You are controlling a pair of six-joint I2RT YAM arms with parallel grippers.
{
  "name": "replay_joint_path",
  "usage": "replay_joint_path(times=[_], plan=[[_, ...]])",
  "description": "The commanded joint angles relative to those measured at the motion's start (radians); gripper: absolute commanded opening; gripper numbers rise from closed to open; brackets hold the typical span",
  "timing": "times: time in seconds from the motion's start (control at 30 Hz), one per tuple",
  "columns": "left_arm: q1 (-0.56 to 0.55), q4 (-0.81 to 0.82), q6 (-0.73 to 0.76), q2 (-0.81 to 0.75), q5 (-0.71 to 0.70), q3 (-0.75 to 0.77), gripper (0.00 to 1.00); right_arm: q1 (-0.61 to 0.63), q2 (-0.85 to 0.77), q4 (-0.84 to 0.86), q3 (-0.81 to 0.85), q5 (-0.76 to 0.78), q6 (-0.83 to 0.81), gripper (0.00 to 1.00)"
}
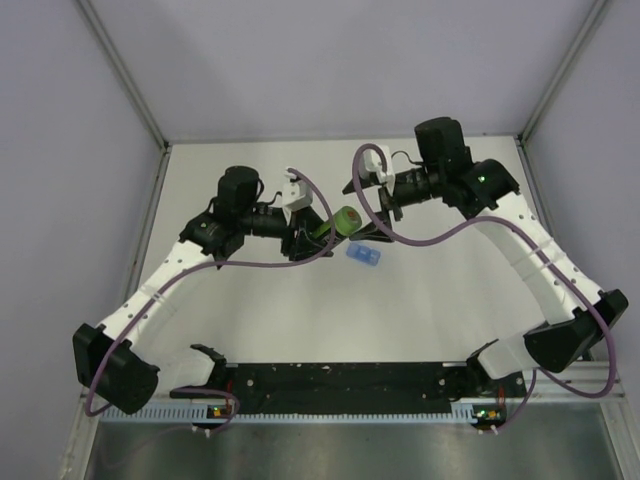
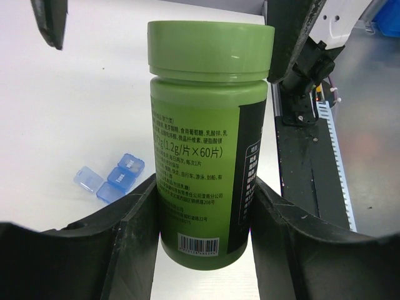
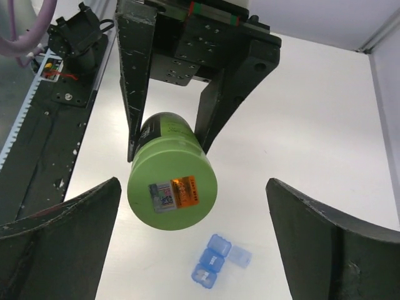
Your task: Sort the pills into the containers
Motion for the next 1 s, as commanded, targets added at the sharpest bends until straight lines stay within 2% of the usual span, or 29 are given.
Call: replay_joint_path(times=[0.0,0.2,0.33,0.47,0.73,0.8,0.87,0.97], plan=[[0.003,0.043,-0.033,-0.035,-0.021,-0.001,0.0,-0.005,-0.059,0.118,-0.013,0.005,0.094,0.99],[0.001,0.126,-0.069,-0.065,-0.17,-0.036,0.0,-0.007,-0.056,0.339,-0.033,0.061,0.481,0.99],[-0.002,0.201,-0.113,-0.087,-0.312,-0.065,0.0,-0.008,0.007,0.38,0.025,0.166,0.716,0.97],[0.0,0.232,-0.138,-0.098,-0.426,-0.082,0.0,-0.014,0.078,0.38,0.059,0.173,0.862,0.88],[-0.002,0.255,-0.147,-0.113,-0.501,-0.108,0.0,-0.028,0.153,0.392,0.039,0.189,0.947,0.8],[-0.004,0.258,-0.148,-0.116,-0.509,-0.11,0.0,-0.028,0.153,0.406,0.024,0.178,0.953,0.73],[-0.002,0.261,-0.148,-0.118,-0.515,-0.113,0.0,-0.028,0.155,0.406,0.016,0.17,0.951,0.62],[-0.002,0.265,-0.148,-0.121,-0.518,-0.117,0.0,-0.03,0.152,0.41,-0.002,0.154,0.945,0.54]])
